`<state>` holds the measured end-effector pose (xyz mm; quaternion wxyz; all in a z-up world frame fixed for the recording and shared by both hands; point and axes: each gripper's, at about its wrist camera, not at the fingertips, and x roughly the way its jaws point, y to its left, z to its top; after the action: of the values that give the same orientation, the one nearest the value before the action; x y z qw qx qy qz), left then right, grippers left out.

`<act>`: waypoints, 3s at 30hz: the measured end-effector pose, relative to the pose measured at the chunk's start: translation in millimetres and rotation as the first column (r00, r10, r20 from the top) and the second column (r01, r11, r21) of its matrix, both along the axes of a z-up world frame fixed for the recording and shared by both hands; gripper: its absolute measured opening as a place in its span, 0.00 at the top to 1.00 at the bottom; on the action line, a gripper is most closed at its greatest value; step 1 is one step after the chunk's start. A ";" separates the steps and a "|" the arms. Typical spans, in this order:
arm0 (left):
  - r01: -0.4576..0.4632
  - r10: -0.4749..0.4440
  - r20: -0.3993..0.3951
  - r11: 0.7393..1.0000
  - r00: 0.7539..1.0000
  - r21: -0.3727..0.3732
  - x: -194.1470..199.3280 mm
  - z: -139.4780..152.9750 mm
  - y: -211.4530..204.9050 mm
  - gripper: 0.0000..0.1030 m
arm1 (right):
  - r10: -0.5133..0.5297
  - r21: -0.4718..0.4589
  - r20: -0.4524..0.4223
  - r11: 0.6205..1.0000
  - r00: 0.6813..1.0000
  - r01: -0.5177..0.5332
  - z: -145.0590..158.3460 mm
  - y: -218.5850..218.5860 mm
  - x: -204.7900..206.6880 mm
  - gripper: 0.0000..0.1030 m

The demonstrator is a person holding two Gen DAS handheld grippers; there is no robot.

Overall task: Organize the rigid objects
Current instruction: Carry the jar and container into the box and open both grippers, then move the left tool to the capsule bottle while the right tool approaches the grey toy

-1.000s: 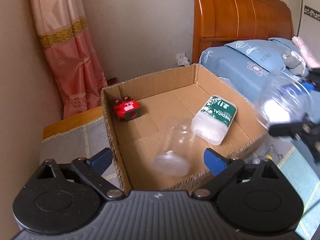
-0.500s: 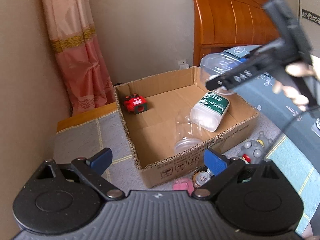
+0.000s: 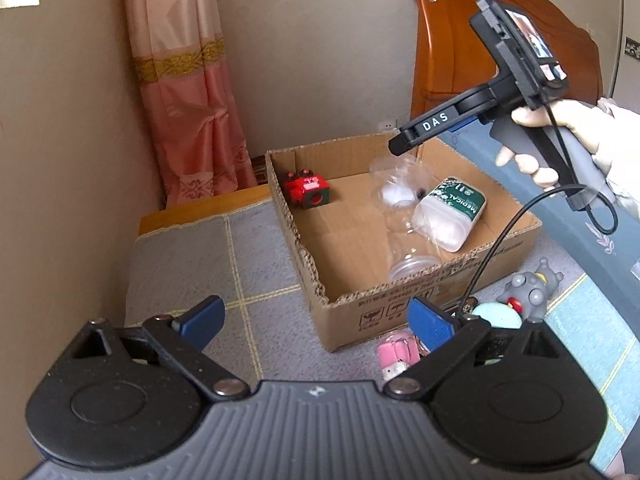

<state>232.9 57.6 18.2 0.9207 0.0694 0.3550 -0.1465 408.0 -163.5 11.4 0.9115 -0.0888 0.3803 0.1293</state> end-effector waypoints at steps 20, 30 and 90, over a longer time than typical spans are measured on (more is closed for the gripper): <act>0.003 -0.003 -0.007 1.000 1.000 -0.011 -33.7 3.2 -13.4 0.01 | 0.010 0.032 0.030 0.999 0.999 -0.011 15.1 -18.8 -95.4 0.00; -0.003 0.004 -0.030 1.000 1.000 0.021 -58.6 -15.6 -28.3 0.01 | -0.049 0.092 0.022 0.995 0.999 0.047 -18.1 -44.4 -173.3 0.00; 0.042 -0.037 -0.175 0.999 0.984 0.023 -95.2 -99.7 -51.6 0.01 | -0.152 0.045 -0.005 0.987 0.988 0.152 -110.6 -50.4 -266.2 0.00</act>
<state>137.8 6.0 -81.5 0.8821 0.0754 0.4345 -0.1655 141.8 -214.0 -99.2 0.9203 -0.0386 0.3834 0.0681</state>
